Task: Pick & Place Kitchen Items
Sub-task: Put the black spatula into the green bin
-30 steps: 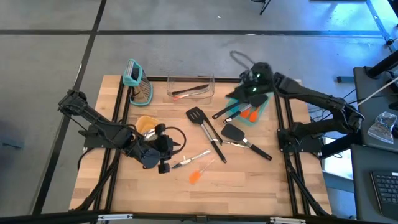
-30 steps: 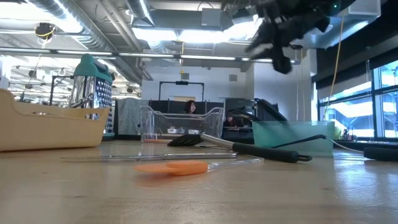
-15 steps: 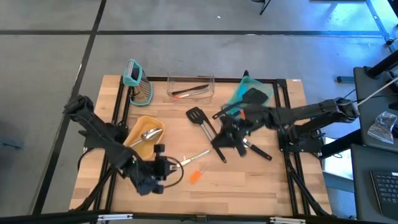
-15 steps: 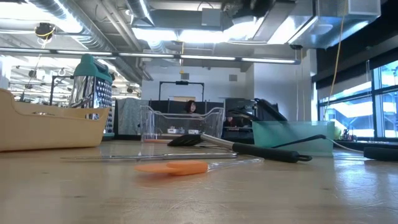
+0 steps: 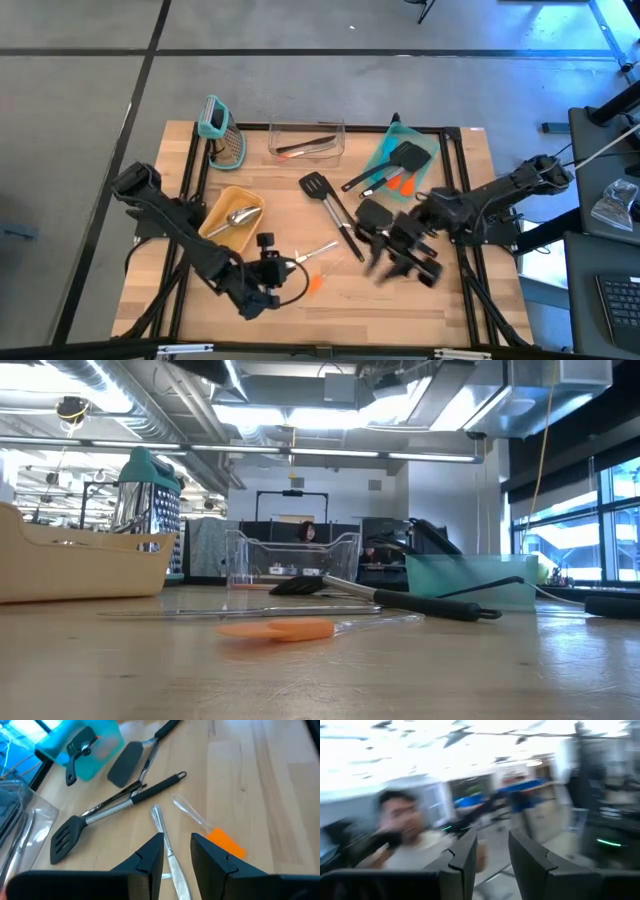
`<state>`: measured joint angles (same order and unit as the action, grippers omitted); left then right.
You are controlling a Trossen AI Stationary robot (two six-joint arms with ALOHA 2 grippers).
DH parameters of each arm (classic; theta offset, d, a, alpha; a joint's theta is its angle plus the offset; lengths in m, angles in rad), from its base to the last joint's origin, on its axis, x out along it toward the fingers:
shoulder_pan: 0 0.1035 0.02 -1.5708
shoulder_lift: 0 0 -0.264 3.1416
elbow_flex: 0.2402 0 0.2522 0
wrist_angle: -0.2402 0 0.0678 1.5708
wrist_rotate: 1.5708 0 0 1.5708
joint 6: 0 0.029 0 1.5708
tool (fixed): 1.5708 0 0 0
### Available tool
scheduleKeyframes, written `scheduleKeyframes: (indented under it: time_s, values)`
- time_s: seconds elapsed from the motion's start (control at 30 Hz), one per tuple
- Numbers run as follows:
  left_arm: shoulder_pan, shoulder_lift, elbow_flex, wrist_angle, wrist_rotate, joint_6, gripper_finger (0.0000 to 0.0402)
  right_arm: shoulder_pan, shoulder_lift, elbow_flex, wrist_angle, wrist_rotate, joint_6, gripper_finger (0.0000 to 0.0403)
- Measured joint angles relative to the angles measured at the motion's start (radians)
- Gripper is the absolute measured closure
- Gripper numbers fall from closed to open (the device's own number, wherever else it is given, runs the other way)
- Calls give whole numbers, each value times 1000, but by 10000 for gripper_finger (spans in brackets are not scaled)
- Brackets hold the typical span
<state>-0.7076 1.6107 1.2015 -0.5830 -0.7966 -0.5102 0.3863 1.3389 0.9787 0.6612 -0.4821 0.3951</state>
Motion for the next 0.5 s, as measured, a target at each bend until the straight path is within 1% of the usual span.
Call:
scheduleKeyframes:
  time_s: [0.07,0.13,0.2,0.27,0.33,0.37,0.43,0.47,0.5]
  values:
    - [25,11,0,27,3,0,309,34,-4,0,-21,-76,-53,288]
    - [49,16,0,57,11,19,309,72,-4,0,-74,-125,-114,288]
    - [80,21,0,101,43,42,309,109,-4,0,-84,-128,-159,288]
    - [112,23,0,149,84,57,309,132,-16,0,-80,-128,-172,288]
    - [140,23,0,195,125,60,309,151,-51,0,-139,-113,-171,288]
    - [152,23,0,211,142,60,309,162,-75,0,-195,-72,-175,288]
    - [172,23,0,234,166,60,309,191,-126,0,-355,63,-210,288]
    - [179,23,0,240,167,60,309,206,-149,0,-432,162,-223,288]
    - [183,23,0,242,166,60,309,223,-171,0,-491,285,-231,288]
